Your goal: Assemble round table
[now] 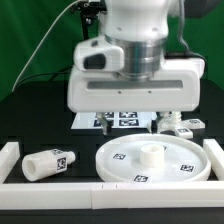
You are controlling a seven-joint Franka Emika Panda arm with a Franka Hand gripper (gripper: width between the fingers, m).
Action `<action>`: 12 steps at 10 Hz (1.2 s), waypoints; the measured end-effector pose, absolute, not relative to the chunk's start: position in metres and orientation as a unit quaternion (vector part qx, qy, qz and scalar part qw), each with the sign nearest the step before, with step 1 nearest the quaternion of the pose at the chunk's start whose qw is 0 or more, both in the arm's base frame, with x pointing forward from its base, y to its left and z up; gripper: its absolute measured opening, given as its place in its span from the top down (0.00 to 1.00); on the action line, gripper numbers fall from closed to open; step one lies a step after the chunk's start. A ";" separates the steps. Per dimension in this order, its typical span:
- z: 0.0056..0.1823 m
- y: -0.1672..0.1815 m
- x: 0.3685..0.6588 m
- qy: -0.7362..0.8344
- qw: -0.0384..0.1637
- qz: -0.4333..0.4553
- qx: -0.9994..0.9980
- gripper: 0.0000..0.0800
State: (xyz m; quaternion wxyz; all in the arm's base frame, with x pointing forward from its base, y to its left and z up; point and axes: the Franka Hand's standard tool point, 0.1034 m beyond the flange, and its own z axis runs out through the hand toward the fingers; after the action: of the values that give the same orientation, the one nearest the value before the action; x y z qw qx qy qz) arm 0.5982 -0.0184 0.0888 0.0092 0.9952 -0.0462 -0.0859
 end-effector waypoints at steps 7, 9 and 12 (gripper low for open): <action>0.085 -0.085 0.613 -0.218 -0.032 -0.087 0.971 0.19; 0.087 -0.127 0.615 -0.241 -0.047 -0.096 0.965 0.19; 0.083 -0.149 0.607 -0.272 -0.056 -0.138 0.951 0.19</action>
Offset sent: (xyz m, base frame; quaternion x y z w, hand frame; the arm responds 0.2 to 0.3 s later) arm 0.0000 0.0000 0.0000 0.0000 0.0000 0.1938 0.9810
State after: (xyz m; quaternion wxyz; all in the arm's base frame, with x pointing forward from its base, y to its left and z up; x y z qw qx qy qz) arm 0.6067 -0.1491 0.0829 -0.0564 0.9506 -0.2722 -0.1380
